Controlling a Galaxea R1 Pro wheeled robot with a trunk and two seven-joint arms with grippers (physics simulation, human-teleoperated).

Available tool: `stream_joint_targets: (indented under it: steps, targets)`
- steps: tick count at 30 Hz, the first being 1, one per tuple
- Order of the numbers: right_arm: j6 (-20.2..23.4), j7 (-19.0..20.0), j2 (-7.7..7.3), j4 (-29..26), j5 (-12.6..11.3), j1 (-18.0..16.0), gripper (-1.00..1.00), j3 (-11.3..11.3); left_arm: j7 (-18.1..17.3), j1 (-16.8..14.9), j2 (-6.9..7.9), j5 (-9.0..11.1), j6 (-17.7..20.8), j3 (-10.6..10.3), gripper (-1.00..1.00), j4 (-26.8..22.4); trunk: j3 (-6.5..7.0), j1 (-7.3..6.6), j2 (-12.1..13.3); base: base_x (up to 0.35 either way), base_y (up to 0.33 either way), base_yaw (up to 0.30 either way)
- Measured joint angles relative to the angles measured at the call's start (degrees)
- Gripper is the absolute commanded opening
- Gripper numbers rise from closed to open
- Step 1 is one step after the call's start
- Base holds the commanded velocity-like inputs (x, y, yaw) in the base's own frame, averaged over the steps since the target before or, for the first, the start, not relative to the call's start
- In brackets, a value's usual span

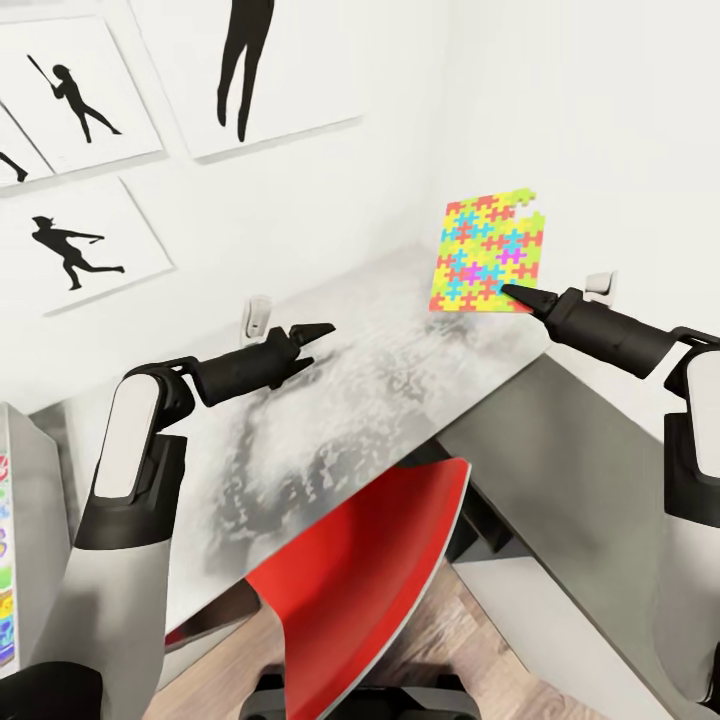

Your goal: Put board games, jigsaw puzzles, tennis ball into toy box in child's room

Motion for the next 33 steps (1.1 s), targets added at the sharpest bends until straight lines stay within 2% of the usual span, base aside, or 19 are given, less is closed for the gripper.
stream_joint_targets:
  steps: [12,23,33]
  targets:
    - [0.00,-0.13,0.14,0.00,0.00,0.07,-1.00,-0.10,-0.19,0.00,0.04,0.00,-0.02,0.05,1.00,0.00,1.13,0.01,0.00,-0.008,0.000,0.000]
    - [0.00,-0.14,0.16,0.00,0.07,0.08,-1.00,-0.16,-0.52,-0.04,-0.08,0.02,-0.01,0.03,1.00,-0.04,2.16,0.02,0.00,-0.219,-0.005,0.000]
    - [0.00,-0.19,0.11,0.00,0.09,0.14,-1.00,-0.17,-0.76,-0.07,-0.13,0.00,-0.01,-0.04,1.00,-0.02,3.10,0.00,0.00,-0.045,0.000,0.000]
